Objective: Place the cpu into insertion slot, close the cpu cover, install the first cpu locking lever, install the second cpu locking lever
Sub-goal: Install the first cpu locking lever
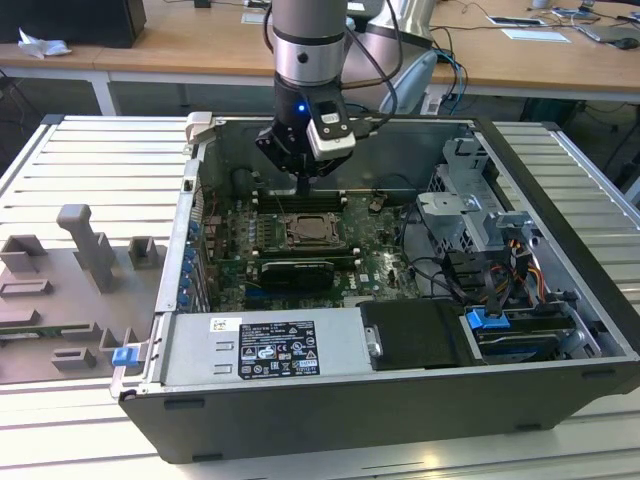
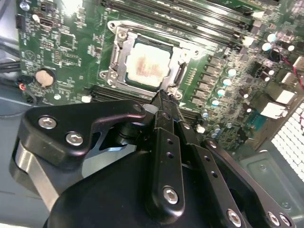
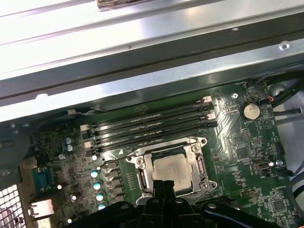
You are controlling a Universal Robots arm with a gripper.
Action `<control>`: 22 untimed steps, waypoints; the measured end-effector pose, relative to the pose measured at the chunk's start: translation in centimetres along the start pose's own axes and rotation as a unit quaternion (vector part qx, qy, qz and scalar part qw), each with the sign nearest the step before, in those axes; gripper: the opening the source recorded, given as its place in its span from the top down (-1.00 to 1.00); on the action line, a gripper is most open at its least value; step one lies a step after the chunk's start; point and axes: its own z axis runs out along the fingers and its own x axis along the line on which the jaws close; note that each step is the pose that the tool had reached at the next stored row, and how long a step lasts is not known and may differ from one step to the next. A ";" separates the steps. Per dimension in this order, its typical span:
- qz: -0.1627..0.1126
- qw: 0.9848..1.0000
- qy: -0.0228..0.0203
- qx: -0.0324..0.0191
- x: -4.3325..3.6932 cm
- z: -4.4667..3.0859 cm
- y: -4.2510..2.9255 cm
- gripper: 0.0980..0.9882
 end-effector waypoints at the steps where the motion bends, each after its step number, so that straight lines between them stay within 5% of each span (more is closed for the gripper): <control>1: 0.000 1.000 0.000 0.000 0.14 0.00 -0.03 0.98; 7: -0.001 1.000 0.001 -0.001 1.06 -0.01 -0.25 0.98; 9: -0.001 1.000 0.005 -0.002 1.10 -0.01 -0.26 0.98; 13: -0.009 1.000 0.007 -0.003 1.81 0.11 -0.43 0.98; 22: -0.069 0.998 0.009 -0.003 2.06 0.44 -0.50 0.98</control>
